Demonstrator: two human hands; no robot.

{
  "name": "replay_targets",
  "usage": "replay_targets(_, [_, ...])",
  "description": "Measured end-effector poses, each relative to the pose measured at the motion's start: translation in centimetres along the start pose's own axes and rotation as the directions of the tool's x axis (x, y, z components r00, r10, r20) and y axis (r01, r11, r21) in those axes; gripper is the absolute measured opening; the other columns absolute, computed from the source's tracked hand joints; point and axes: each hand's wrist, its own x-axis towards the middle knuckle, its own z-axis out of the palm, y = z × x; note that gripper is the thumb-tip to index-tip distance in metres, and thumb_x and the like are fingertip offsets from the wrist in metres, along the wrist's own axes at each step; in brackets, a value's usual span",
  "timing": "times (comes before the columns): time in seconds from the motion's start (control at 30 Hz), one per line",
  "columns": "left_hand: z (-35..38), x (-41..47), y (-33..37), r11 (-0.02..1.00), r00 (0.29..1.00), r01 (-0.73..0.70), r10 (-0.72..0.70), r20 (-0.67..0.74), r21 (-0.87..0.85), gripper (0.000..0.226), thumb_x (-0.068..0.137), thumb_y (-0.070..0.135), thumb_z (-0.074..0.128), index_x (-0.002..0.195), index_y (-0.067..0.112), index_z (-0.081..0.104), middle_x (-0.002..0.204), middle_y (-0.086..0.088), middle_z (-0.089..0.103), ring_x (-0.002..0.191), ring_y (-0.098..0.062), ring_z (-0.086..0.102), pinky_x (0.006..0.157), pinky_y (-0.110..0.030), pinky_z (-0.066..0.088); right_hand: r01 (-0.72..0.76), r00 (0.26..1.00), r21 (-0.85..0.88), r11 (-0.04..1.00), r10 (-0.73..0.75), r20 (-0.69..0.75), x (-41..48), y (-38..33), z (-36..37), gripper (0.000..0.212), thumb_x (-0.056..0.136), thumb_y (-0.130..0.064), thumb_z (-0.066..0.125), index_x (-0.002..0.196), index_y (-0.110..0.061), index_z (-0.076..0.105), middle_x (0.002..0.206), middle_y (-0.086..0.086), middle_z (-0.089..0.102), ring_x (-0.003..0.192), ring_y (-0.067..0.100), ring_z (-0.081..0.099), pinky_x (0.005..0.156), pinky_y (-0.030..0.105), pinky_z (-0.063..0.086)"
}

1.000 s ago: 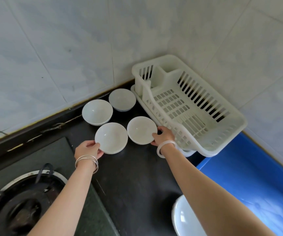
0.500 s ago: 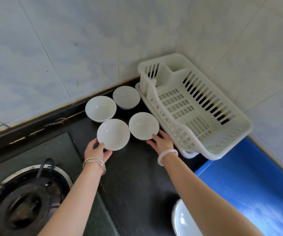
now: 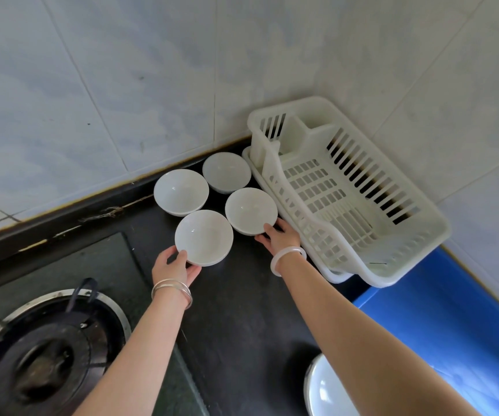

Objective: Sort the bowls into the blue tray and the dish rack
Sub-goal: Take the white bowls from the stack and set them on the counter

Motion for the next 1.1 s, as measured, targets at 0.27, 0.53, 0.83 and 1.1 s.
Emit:
replay_targets(0.27, [-0.2,0.2,-0.9,0.998,0.999,-0.051,0.051,-0.007,-0.033,0.021,0.087,0.005,0.056,0.106,0.014,0.056,0.102,-0.004,0.059,0.086,-0.027,0.065,0.065,-0.028,0.055,-0.062,0.997,-0.037,0.997,0.064,0.041,-1.0,-0.2,-0.3,0.044,0.094,-0.013,0.051,0.137,-0.016,0.043,0.133,0.013,0.053,0.096,0.025,0.062,0.081,0.032,0.052])
replay_targets(0.53, [-0.9,-2.7,-3.0,0.995,0.992,-0.096,0.093,0.082,0.032,0.032,0.09,0.005,0.049,0.121,0.006,0.055,0.085,-0.002,0.059,0.093,-0.02,0.058,0.091,-0.032,0.048,-0.014,0.994,-0.263,0.965,0.043,0.103,-4.9,-1.1,-3.3,0.037,0.098,-0.022,0.045,0.135,-0.016,0.045,0.133,0.005,0.054,0.112,0.025,0.058,0.082,0.03,0.049])
replay_targets(0.83, [-1.3,-10.5,-7.9,0.954,0.908,-0.08,-0.05,0.416,0.288,0.026,0.088,0.0,0.055,0.113,0.0,0.059,0.111,-0.015,0.06,0.101,-0.025,0.06,0.089,-0.03,0.048,0.116,0.989,-0.541,0.833,-0.145,-0.011,-14.0,-1.0,-13.6,0.024,0.096,-0.025,0.045,0.112,-0.017,0.06,0.087,-0.004,0.066,0.07,0.012,0.064,0.064,0.021,0.052])
replay_targets(1.1, [-1.1,-16.4,-14.2,0.7,0.79,-0.278,-0.223,0.571,0.658,0.042,0.09,0.009,0.054,0.132,0.012,0.048,0.126,-0.012,0.057,0.105,-0.025,0.057,0.09,-0.033,0.046,-0.046,0.95,-0.799,0.6,-0.221,-0.22,-20.6,3.4,-23.3,0.022,0.091,-0.022,0.044,0.102,-0.022,0.063,0.102,0.004,0.066,0.084,0.023,0.058,0.069,0.026,0.042])
